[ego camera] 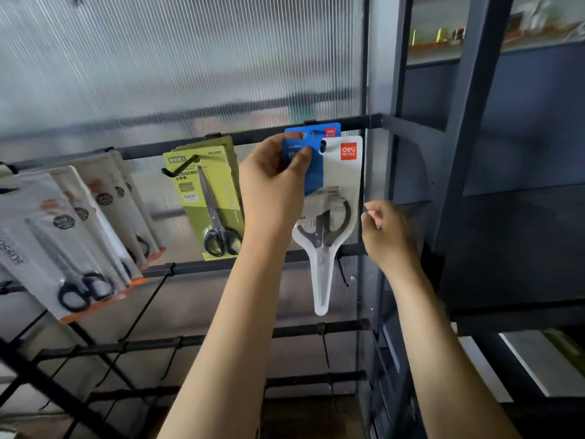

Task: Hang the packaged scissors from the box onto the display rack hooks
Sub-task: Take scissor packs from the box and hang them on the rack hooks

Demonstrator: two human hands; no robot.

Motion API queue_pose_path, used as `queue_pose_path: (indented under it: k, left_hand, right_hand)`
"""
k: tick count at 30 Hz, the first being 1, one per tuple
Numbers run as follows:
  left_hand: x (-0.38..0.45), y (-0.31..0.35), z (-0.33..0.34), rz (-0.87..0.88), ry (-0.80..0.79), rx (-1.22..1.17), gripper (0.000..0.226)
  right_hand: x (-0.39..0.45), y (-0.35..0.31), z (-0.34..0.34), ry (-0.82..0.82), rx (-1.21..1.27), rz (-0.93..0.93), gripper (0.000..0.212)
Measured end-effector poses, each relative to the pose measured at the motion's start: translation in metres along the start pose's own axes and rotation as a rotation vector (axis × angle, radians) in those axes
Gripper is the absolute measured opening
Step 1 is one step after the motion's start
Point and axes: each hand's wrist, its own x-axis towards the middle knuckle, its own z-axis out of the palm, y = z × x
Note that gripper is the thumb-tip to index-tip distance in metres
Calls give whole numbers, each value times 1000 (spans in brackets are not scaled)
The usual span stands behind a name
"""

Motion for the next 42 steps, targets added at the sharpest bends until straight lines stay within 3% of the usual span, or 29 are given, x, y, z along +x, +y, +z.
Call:
queue_pose_path:
  k: [17, 23, 28, 34, 38, 42]
  left_hand:
    - [67, -56, 27, -24, 107, 193, 24]
    - [19, -76, 5, -64, 164, 231, 37]
    - [-47, -113, -30, -88, 184, 323, 25]
    - [-121, -162, -88, -223, 65, 387, 15]
    - [-155, -175, -125, -155, -85, 434, 6]
    - [-182, -194, -177, -209, -232, 468, 11]
  right_hand:
    - [-18, 19, 10, -83, -11, -13, 31]
    - [-38, 19, 31, -108, -63, -17, 29]
    - [-76, 24, 55, -144, -134, -36, 26]
    - [-136, 33, 94, -331, -230, 51, 31]
    - [-181, 36, 138, -475, -292, 146, 46]
    - [-233, 30, 181, -563, -333, 303, 25]
